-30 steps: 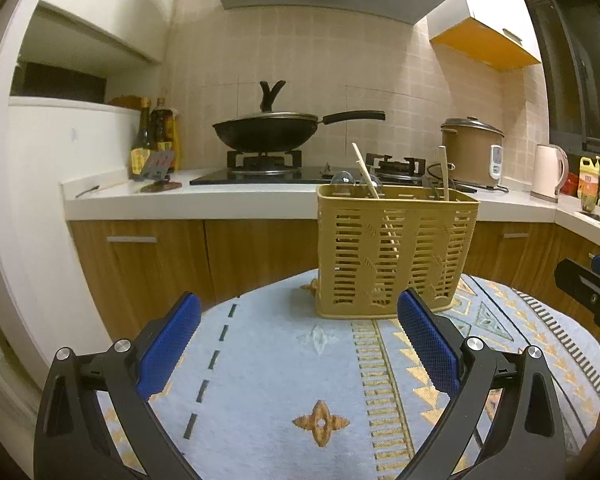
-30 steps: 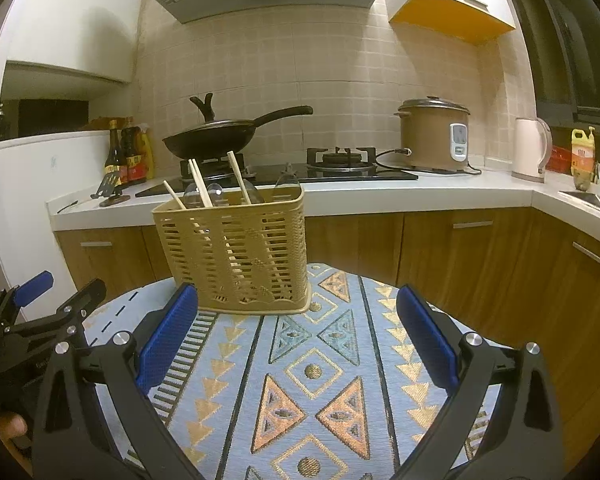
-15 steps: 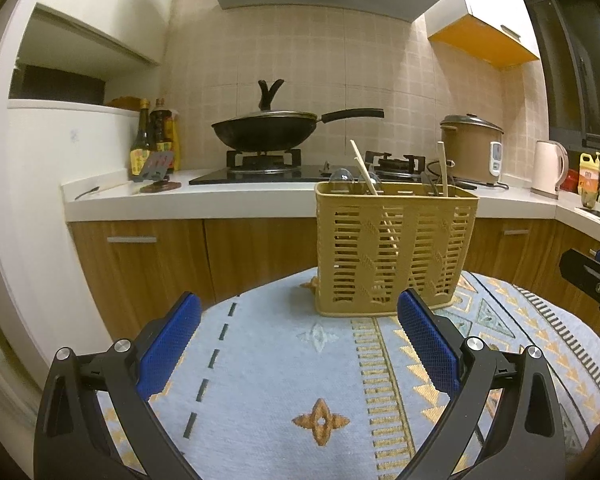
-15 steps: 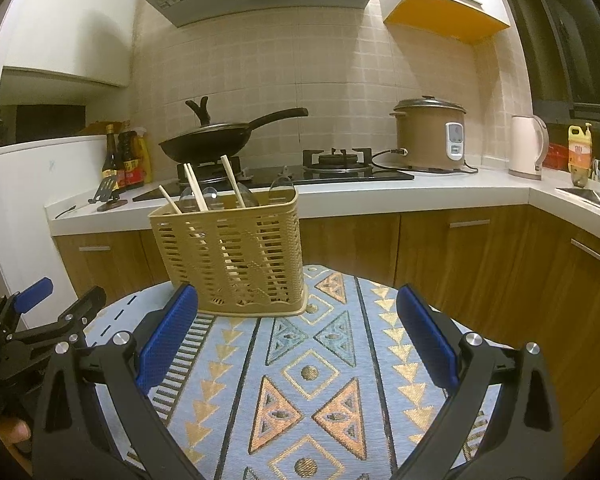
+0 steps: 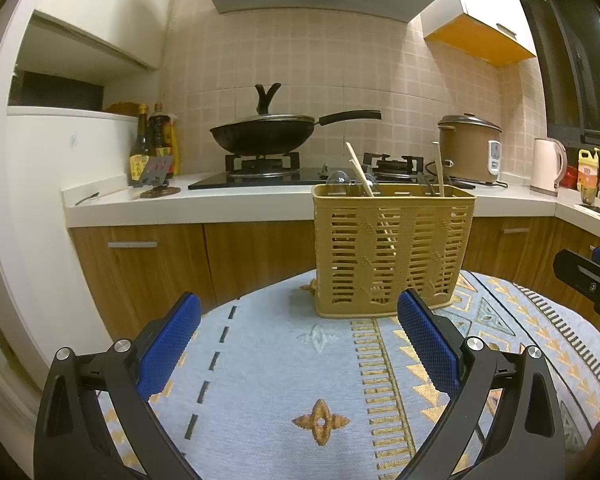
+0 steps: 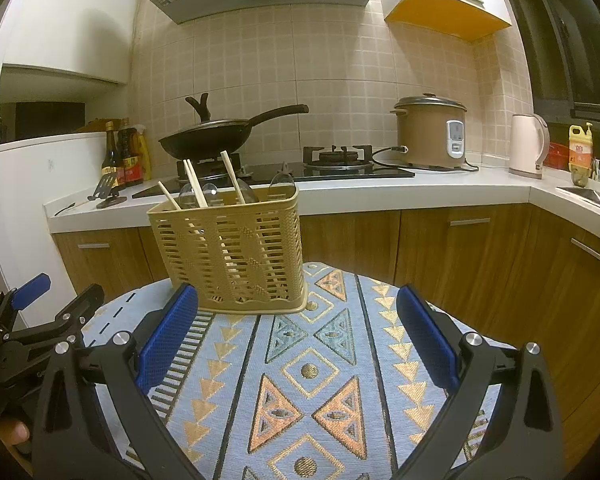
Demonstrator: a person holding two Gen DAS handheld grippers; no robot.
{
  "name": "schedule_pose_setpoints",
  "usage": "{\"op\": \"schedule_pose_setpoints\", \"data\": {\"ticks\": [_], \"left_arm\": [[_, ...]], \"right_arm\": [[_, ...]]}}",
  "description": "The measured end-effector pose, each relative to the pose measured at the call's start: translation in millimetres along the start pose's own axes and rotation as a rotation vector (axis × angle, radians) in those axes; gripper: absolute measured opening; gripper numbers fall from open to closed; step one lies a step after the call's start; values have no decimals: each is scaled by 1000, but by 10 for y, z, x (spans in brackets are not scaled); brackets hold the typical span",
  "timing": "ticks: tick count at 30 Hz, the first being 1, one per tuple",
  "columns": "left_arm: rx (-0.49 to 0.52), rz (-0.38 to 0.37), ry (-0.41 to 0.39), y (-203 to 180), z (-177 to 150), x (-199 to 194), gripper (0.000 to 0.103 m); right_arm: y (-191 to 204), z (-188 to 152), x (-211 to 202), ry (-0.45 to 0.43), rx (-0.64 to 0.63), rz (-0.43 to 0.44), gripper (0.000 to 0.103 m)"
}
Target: Organize utensils
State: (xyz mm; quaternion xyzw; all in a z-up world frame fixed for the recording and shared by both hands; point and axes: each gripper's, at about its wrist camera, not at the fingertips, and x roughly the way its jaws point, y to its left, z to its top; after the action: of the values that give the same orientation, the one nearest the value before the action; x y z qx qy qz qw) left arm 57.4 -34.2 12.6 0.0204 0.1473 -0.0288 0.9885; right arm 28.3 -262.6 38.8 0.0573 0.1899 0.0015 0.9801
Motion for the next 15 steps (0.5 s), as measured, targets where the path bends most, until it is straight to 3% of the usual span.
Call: {"op": "schedule_pose_setpoints", "data": {"ticks": [15], "left_arm": [[-3,-9,14,-6,4,19,95]], "right_arm": [[0,-7,3,1,3,1,95]]}}
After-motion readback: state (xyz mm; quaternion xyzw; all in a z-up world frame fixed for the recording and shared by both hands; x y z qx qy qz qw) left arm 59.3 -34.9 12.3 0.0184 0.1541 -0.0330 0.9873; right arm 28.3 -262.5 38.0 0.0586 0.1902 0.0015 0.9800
